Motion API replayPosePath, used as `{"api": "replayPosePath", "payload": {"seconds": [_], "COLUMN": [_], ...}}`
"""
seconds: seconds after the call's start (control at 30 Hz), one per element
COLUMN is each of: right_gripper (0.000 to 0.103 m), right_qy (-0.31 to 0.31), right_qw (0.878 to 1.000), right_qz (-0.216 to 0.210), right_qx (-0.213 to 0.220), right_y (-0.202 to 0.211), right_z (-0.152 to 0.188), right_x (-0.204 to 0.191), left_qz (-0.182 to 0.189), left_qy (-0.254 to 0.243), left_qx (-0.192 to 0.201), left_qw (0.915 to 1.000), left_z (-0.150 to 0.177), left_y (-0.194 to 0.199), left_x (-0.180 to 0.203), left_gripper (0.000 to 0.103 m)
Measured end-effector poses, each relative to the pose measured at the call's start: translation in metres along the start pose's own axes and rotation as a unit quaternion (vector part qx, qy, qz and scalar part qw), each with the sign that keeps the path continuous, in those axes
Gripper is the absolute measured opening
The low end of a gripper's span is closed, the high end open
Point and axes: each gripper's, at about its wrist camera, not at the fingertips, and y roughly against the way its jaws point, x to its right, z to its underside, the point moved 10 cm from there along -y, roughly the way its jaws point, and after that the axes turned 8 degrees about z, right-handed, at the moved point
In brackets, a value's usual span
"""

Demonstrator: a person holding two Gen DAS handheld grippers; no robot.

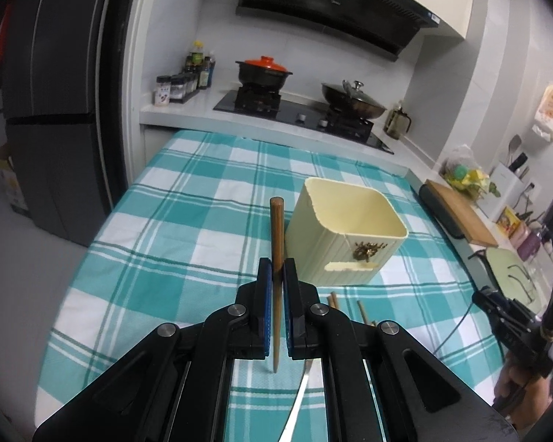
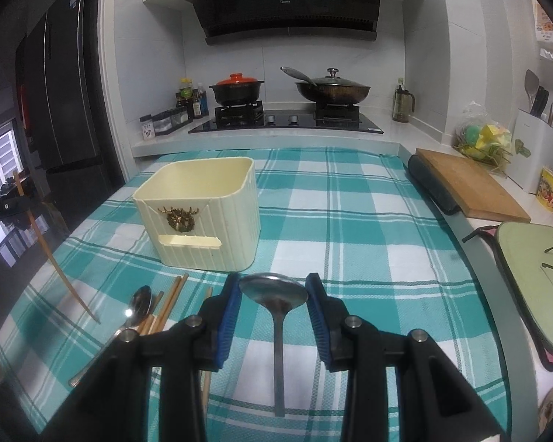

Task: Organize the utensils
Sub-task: 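Carry the chopstick with the left tool while the right tool carries the spoon toward the holder, then drop the chopstick into the holder with the left tool while the right tool drops the spoon in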

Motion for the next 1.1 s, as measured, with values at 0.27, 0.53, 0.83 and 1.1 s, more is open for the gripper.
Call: {"api": "replayPosePath", "payload": {"seconds": [0.27, 0.53, 0.83, 1.1], "right_gripper": [0.036, 0.036, 0.036, 0.036], "right_qy": [-0.003, 0.0, 0.014, 0.01], "right_qw": [1.0, 1.0, 0.998, 0.993], "right_qz": [0.001, -0.005, -0.036, -0.083], "right_qx": [0.013, 0.023, 0.055, 0.089], "right_y": [0.006, 0.01, 0.024, 0.017], "right_z": [-0.011, -0.027, -0.089, -0.177], "right_x": [0.0, -0.004, -0.019, -0.049], "left_qz": [0.002, 0.027, 0.08, 0.07], "left_qy": [0.003, 0.003, -0.016, -0.053], "left_qx": [-0.001, 0.0, 0.035, 0.074], "left_qw": [1.0, 0.9996, 0.9961, 0.9934], "left_z": [0.002, -0.018, -0.099, -0.171], "left_y": [0.002, 0.001, 0.012, -0.031], "left_x": [0.002, 0.014, 0.054, 0.08], "left_gripper": [0.004, 0.004, 0.004, 0.004]}}
